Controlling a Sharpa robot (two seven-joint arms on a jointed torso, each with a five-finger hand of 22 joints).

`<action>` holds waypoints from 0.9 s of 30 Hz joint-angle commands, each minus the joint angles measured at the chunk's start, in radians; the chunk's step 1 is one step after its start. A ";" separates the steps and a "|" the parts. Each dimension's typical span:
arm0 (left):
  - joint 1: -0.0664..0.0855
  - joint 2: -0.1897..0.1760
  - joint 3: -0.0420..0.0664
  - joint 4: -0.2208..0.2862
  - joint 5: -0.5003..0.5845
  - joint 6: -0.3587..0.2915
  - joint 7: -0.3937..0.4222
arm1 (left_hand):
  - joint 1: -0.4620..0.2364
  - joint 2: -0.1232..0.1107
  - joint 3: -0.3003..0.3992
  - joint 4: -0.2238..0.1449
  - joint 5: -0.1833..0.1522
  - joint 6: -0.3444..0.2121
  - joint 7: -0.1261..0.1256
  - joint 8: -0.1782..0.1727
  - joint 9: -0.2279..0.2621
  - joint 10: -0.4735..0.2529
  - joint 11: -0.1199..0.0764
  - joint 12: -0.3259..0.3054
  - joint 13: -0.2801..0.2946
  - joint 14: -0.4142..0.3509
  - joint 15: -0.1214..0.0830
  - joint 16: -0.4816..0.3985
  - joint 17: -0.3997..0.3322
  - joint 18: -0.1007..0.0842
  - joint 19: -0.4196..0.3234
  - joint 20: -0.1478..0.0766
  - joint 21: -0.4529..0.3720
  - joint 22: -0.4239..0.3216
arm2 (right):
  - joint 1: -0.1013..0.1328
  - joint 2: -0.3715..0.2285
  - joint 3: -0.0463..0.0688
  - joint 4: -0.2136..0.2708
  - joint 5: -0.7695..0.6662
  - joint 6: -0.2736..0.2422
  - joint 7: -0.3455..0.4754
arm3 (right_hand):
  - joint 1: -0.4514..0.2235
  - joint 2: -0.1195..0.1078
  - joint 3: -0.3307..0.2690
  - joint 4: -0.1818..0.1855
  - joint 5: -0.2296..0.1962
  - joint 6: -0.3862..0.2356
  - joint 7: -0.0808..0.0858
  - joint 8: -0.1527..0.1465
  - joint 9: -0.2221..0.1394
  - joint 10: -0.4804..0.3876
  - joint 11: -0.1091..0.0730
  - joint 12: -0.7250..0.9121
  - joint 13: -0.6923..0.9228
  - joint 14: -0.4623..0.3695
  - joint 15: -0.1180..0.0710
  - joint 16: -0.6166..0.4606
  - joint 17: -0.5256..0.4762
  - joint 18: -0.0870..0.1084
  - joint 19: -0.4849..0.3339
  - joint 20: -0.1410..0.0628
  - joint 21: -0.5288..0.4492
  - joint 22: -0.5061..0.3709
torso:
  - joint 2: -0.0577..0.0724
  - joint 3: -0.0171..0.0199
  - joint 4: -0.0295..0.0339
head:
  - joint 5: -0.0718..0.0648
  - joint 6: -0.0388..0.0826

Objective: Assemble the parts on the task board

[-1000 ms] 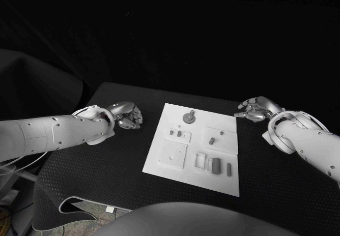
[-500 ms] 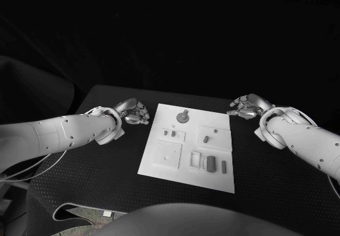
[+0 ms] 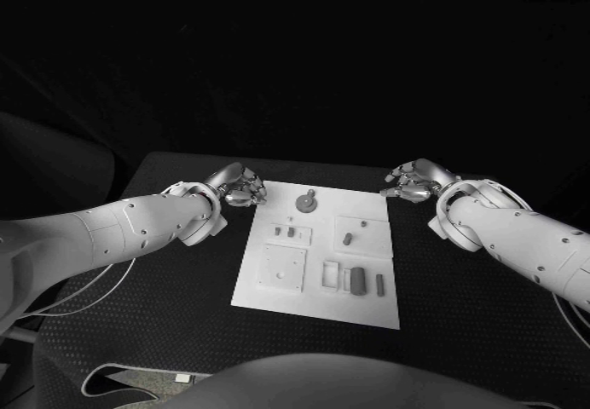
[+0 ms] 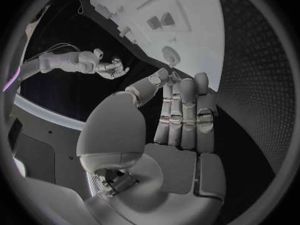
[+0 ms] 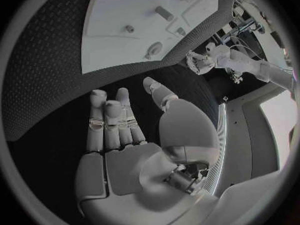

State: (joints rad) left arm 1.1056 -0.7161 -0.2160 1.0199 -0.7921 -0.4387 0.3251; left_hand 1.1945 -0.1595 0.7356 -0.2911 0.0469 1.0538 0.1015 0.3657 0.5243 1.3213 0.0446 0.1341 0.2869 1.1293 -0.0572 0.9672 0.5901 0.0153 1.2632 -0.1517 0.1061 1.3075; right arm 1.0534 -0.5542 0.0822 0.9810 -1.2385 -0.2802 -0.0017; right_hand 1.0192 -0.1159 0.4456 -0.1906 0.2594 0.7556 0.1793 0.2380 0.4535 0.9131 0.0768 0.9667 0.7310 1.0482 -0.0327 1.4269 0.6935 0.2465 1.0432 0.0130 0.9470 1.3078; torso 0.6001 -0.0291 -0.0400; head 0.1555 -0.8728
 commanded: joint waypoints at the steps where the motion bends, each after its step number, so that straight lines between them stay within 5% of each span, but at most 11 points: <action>1: 0.002 0.020 0.004 -0.010 0.030 0.008 0.036 | 0.054 0.065 -0.006 0.000 0.003 -0.005 -0.001 -0.006 0.001 0.006 0.004 -0.004 0.005 -0.007 0.001 -0.004 0.002 0.010 -0.003 -0.002 -0.005 0.021 | 0.000 -0.004 0.000 0.006 -0.006 0.013 0.007 | -0.006 0.004 -0.005 0.003 -0.001 -0.002 0.011 0.004 -0.002 -0.008 0.001 0.006 -0.001 -0.007 0.001 -0.006 -0.002 0.015 -0.002 -0.007 -0.004 0.012 | 0.003 0.0021 -0.0024 | -0.015 0.000; 9: 0.005 0.081 0.007 -0.044 0.030 0.045 0.055 | 0.055 0.073 -0.019 -0.001 0.003 -0.010 0.001 -0.008 0.004 0.005 0.004 -0.013 0.006 -0.007 -0.001 0.011 0.023 0.014 0.012 -0.006 0.013 0.027 | 0.000 0.001 0.000 0.008 -0.006 0.014 0.007 | -0.006 0.004 -0.005 0.003 -0.001 -0.002 0.011 0.004 -0.002 -0.008 0.001 0.006 -0.001 -0.007 0.001 -0.006 -0.002 0.015 -0.002 -0.007 -0.004 0.012 | 0.006 0.0096 -0.0092 | -0.041 0.000; 12: 0.007 0.099 0.008 -0.054 0.030 0.056 0.055 | 0.056 0.073 -0.021 -0.001 0.003 -0.011 0.001 -0.009 0.005 0.005 0.004 -0.015 0.006 -0.009 0.000 0.013 0.027 0.015 0.011 -0.006 0.016 0.027 | 0.000 0.000 0.000 0.013 -0.006 0.014 0.007 | -0.006 0.004 -0.004 0.004 -0.001 -0.002 0.011 0.004 -0.002 -0.008 0.001 0.006 -0.001 -0.007 0.001 -0.006 -0.002 0.015 -0.002 -0.007 -0.005 0.012 | 0.006 0.0098 -0.0102 | -0.052 0.000; 27: 0.009 0.189 0.007 -0.108 -0.008 0.121 0.027 | 0.057 0.080 -0.048 -0.003 0.003 -0.015 0.004 -0.017 0.010 0.010 0.004 -0.040 0.007 -0.019 -0.004 0.071 0.102 0.028 0.017 -0.010 0.107 0.031 | 0.005 0.002 0.000 0.025 -0.006 0.016 0.006 | -0.006 0.005 -0.004 0.004 -0.001 -0.002 0.011 0.005 -0.002 -0.008 0.001 0.006 -0.002 -0.007 0.001 -0.006 -0.002 0.015 -0.002 -0.007 -0.005 0.013 | 0.019 0.0335 -0.0313 | -0.071 0.001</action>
State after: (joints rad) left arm 1.1131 -0.5328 -0.2095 0.9132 -0.7794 -0.3626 0.3573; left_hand 1.2099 -0.1331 0.6922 -0.2950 0.0472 1.0431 0.1052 0.3518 0.5333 1.3253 0.0477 0.0953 0.2870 1.1163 -0.0590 1.0379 0.6915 0.0177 1.2818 -0.1594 0.2112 1.3077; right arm 1.0569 -0.5535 0.0821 1.0033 -1.2384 -0.2762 -0.0020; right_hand 1.0192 -0.1159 0.4457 -0.1906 0.2594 0.7555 0.1793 0.2380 0.4526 0.9131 0.0768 0.9662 0.7310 1.0486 -0.0324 1.4269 0.6935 0.2465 1.0415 0.0148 0.9470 1.3078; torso 0.6159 -0.0021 -0.0655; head 0.0875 -0.8728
